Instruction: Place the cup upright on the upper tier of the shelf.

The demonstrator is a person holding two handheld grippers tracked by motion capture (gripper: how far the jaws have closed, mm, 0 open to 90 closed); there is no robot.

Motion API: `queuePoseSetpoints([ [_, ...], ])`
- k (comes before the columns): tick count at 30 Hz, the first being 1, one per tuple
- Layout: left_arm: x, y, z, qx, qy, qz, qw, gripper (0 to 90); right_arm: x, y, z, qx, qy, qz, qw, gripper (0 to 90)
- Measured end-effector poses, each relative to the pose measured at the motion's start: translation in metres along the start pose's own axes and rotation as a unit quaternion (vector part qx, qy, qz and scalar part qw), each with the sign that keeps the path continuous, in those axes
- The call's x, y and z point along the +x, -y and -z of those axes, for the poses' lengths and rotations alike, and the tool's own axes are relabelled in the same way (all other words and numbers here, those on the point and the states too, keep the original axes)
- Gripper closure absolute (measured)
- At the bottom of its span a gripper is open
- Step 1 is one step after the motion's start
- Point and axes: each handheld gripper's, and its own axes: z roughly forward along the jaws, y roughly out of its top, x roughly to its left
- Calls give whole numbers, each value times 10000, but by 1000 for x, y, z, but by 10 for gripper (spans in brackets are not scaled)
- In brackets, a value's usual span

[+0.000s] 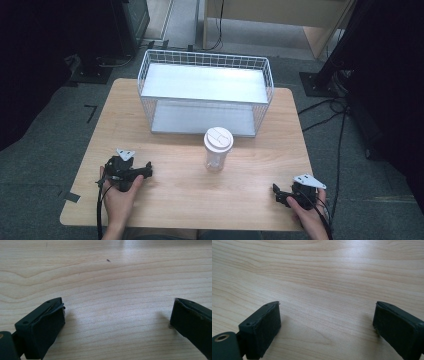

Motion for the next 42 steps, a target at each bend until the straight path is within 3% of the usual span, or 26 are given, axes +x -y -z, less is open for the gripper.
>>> queuePoseSetpoints([
  [3,0,0,0,0,-1,1,10000,0,0,0,-1,27,32,-41,10000,46],
  [9,0,0,0,-5,0,7,10000,0,0,-7,0,140,361,-188,9991,20],
  [14,0,0,0,-5,0,9,10000,0,10,-20,7,-11,143,-343,9993,20],
  [20,0,0,0,-4,0,10,10000,0,27,-34,8,49,90,-112,9999,20],
  [23,0,1,1,0,13,-17,10000,0,43,-48,9,-28,-124,-24,9999,20],
  [26,-1,1,1,-12,21,-15,10000,0,54,-59,9,-113,-361,-83,9993,20],
  [31,-1,2,1,-7,34,-49,10000,0,68,-73,8,-197,-463,56,9987,20],
  [38,-1,2,1,-5,37,-44,10000,0,87,-93,9,-487,-706,37,9963,20],
  [42,-1,2,1,-5,37,-45,10000,0,96,-97,5,-512,-824,65,9953,20],
])
